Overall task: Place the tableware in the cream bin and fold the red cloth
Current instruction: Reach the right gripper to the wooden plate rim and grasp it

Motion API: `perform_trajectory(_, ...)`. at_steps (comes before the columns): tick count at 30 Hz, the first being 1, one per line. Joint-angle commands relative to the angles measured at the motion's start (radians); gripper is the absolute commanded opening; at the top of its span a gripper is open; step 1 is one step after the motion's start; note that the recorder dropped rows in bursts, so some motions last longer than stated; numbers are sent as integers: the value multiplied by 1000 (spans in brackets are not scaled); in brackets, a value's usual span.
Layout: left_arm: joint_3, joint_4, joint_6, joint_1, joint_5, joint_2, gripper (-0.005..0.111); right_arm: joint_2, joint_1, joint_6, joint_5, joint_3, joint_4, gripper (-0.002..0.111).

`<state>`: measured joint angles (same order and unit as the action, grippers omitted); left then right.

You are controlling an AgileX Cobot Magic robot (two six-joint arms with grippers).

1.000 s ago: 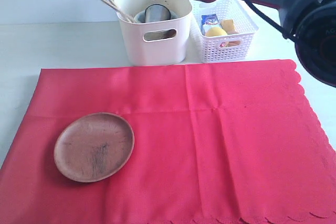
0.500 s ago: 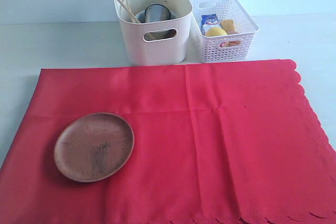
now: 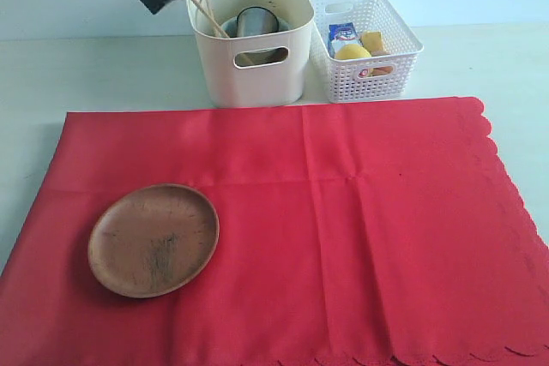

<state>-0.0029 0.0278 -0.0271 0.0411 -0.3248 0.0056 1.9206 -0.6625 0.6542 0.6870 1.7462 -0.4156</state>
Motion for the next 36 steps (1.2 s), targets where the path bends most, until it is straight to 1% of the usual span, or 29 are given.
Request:
perform_trajectory(1, 3, 7, -2, -2, 5, -6, 0, -66, 0, 34, -85, -135, -11, 0)
perform_trajectory(6, 3, 7, -2, -2, 5, -6, 0, -92, 0, 44, -166, -254, -11, 0)
perform_trajectory(10, 3, 7, -2, -2, 5, -6, 0, -68, 0, 42, -166, -297, -13, 0)
perform_trajectory(12, 3, 7, -2, -2, 5, -6, 0, -40, 0, -1, -153, -297, -46, 0)
perform_trajectory(15, 3, 7, -2, -2, 5, -6, 0, 5, 0, -159, -155, -297, -104, 0)
perform_trajectory(23, 3, 7, -2, -2, 5, -6, 0, 23, 0, -164, -191, -297, -102, 0)
perform_trajectory(36, 3, 7, -2, -2, 5, -6, 0, 30, 0, -164, -182, -297, -37, 0)
